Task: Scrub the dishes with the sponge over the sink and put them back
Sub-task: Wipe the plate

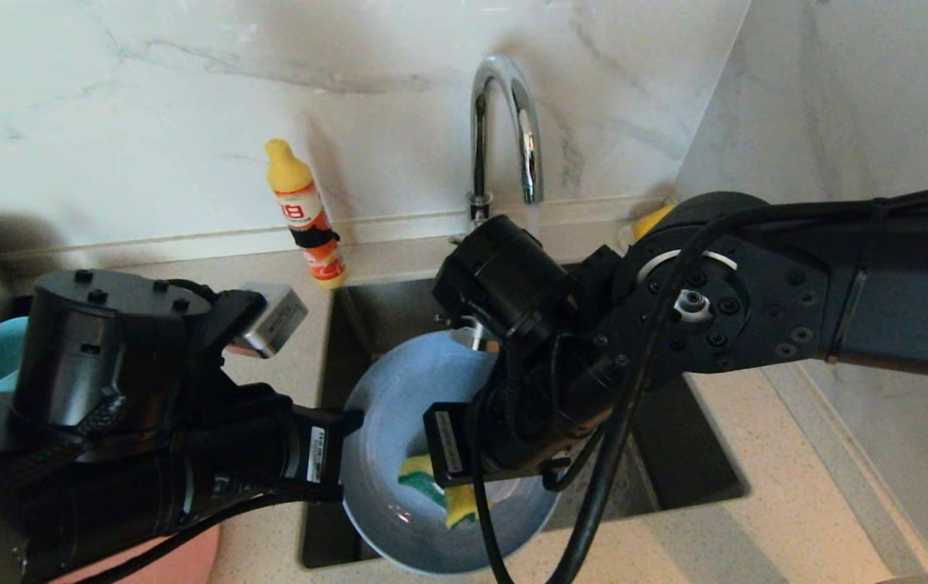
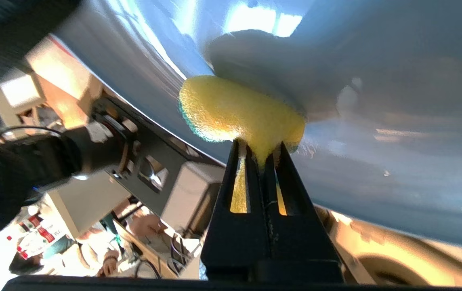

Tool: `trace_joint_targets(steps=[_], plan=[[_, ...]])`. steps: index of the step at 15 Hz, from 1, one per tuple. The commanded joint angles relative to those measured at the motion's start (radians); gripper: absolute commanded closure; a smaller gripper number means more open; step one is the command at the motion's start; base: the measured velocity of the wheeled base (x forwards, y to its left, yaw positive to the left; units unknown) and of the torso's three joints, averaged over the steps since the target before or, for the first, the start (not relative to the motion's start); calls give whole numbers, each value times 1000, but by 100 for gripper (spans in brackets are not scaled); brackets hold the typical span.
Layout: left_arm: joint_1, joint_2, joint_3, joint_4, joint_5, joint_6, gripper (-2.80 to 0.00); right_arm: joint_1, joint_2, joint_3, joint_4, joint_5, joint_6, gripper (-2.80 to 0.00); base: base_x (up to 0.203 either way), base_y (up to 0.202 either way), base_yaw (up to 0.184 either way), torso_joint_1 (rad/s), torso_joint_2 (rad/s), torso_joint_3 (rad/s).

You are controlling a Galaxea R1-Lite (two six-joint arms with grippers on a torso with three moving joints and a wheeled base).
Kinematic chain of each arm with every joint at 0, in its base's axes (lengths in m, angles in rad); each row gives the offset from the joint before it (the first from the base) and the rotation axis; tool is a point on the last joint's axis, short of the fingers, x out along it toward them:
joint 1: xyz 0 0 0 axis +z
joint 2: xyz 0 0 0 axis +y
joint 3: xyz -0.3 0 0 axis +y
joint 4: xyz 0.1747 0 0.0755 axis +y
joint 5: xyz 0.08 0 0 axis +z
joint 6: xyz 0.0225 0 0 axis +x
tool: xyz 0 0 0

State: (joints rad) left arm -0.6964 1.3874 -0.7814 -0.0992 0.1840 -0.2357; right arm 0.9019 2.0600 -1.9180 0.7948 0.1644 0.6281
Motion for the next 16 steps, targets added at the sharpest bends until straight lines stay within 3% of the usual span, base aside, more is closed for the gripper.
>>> trace_joint_targets(steps=[1, 6, 16], plan=[[0, 4, -4, 0, 2, -13, 0, -7, -11, 3, 26, -7, 4, 0, 0, 0, 0, 0, 0, 0], [0, 4, -13, 1, 5, -14, 0, -41, -40, 7, 83, -37, 2, 0, 0, 0, 0, 0, 0, 0], [0, -2, 2, 1, 3, -28, 0, -78, -89, -13, 53, -83, -4, 0, 0, 0, 0, 0, 0, 0]])
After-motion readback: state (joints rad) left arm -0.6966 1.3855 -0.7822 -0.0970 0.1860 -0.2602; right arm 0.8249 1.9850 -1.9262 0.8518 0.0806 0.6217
